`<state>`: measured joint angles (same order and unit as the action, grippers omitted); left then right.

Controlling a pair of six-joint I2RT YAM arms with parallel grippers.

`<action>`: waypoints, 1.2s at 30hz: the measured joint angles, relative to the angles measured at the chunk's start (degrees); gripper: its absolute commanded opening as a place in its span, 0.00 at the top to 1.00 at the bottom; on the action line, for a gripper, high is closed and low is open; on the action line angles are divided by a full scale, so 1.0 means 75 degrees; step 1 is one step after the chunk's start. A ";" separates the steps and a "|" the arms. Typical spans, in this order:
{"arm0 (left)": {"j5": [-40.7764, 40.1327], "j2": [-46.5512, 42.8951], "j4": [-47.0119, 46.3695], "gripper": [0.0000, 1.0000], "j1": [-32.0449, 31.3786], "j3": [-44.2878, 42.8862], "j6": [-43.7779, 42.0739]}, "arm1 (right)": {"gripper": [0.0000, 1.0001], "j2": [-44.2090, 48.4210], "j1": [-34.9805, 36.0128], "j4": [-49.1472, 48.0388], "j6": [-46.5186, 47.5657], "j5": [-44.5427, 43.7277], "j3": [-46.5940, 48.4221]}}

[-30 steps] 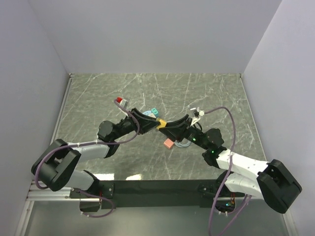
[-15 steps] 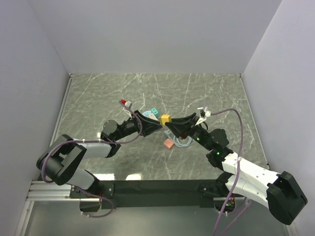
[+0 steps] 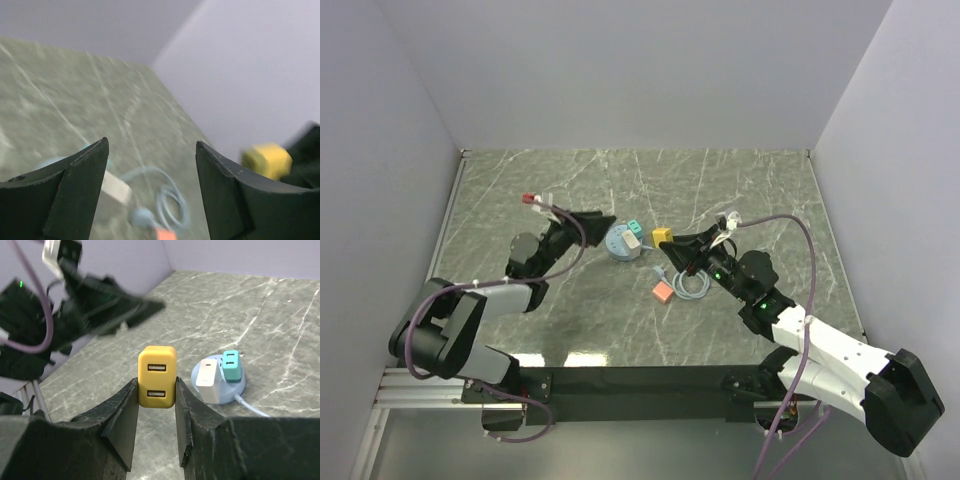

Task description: Insert the plug

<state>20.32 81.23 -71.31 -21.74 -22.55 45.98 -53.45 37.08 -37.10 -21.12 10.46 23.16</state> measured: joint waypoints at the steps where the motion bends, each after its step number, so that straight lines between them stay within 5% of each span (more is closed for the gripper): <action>1: -0.0294 0.0070 0.0195 0.26 -0.0012 -0.0265 -0.0265 | 1.00 0.0000 0.0000 0.0035 0.0012 -0.0015 0.0003; 9: -0.1696 0.1673 0.1428 0.27 -0.0009 -0.2066 -0.1457 | 1.00 -0.0064 -0.0003 0.0187 0.0087 -0.0017 0.0009; 18: -0.2177 0.2804 0.2911 0.29 -0.0082 -0.2582 -0.1626 | 1.00 -0.0125 -0.0003 0.0396 0.0184 -0.0096 0.0029; 36: -0.2699 0.3789 0.3494 0.30 -0.0647 -0.2812 -0.1588 | 1.00 -0.1303 -0.0017 0.1915 -0.0087 -0.1110 0.0254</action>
<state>0.08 109.65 -45.10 -26.59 -43.64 34.06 -63.22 36.95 -22.74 -21.78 2.13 25.06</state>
